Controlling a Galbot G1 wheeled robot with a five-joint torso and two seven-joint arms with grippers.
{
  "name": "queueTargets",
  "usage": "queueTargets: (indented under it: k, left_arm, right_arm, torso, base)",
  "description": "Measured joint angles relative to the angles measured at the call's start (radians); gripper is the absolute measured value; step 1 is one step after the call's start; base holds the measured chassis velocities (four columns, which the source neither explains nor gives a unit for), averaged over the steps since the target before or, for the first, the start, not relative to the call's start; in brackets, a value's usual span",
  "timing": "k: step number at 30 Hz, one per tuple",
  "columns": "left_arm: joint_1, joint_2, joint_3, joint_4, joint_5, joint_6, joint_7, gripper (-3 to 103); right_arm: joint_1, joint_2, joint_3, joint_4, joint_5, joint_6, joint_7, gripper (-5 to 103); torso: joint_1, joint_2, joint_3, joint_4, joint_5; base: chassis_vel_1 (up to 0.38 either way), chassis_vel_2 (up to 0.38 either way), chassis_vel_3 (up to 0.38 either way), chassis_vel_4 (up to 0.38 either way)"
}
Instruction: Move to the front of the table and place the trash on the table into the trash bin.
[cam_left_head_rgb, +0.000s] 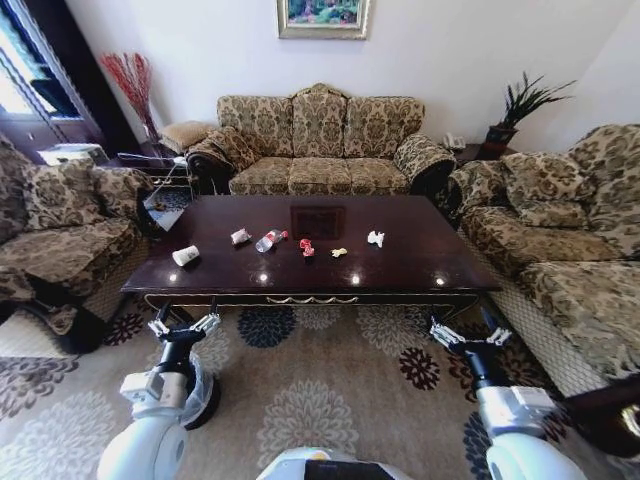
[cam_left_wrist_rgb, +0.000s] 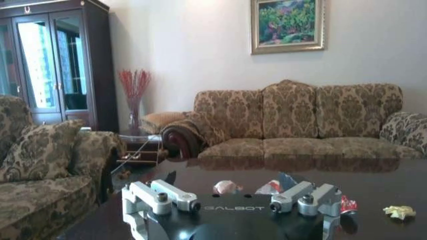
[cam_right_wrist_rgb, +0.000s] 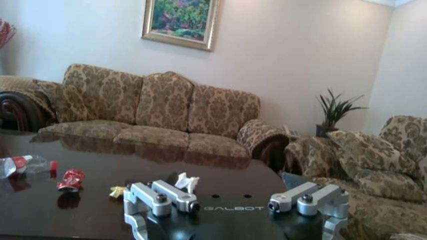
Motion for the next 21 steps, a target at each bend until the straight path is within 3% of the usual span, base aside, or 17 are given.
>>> queueTargets:
  k: [21]
  left_arm:
    - [-0.001,0.006,0.007,-0.002,-0.002,0.006,0.002,100]
  right_arm:
    - [-0.015,0.022,0.022,-0.006,-0.008,0.043,-0.007,100]
  torso:
    - [0.0,0.0,0.0,0.0,-0.0001]
  base:
    - [0.005,0.005,-0.005,-0.004]
